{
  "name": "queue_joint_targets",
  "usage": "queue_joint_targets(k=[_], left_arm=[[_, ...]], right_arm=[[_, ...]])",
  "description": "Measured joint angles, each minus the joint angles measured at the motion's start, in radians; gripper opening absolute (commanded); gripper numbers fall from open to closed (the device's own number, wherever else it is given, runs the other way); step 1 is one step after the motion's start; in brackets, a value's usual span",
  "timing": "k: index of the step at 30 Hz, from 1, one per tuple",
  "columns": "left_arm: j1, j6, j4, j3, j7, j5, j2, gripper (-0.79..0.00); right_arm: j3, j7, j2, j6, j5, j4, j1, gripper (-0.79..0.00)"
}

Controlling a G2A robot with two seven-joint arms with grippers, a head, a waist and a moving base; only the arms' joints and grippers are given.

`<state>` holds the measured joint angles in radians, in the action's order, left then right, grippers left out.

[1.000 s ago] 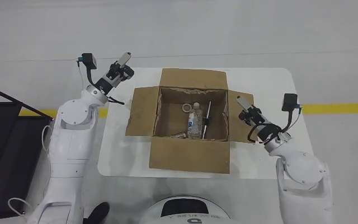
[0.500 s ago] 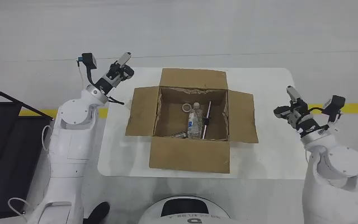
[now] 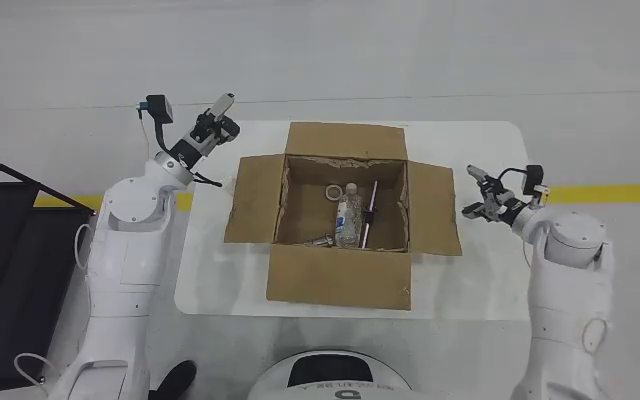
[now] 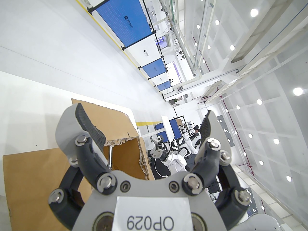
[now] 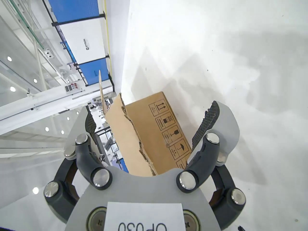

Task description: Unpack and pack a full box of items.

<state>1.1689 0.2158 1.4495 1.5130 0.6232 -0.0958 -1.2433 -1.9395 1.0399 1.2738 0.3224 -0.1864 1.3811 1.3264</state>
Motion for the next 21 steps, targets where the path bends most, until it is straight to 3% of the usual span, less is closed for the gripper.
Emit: queue_joint_targets(k=[3,6,7,11,14,21], left_arm=[[0.0,0.0,0.0,0.0,0.0,0.0,0.0,0.0],[0.0,0.0,0.0,0.0,0.0,0.0,0.0,0.0],[0.0,0.0,0.0,0.0,0.0,0.0,0.0,0.0],[0.0,0.0,0.0,0.0,0.0,0.0,0.0,0.0],[0.0,0.0,0.0,0.0,0.0,0.0,0.0,0.0],[0.0,0.0,0.0,0.0,0.0,0.0,0.0,0.0]], right_arm=[[-0.01,0.13,-0.01,0.053,0.082,-0.035,-0.018,0.0],[-0.02,0.355,-0.033,0.176,0.239,-0.187,-0.084,0.0],[-0.014,0.378,-0.04,0.18,0.278,-0.24,-0.106,0.0],[0.034,0.287,-0.082,0.166,0.429,-0.399,-0.169,0.0],[0.082,0.311,-0.117,0.143,0.527,-0.428,-0.171,0.0],[0.17,0.336,-0.176,0.122,0.707,-0.225,-0.077,0.0]])
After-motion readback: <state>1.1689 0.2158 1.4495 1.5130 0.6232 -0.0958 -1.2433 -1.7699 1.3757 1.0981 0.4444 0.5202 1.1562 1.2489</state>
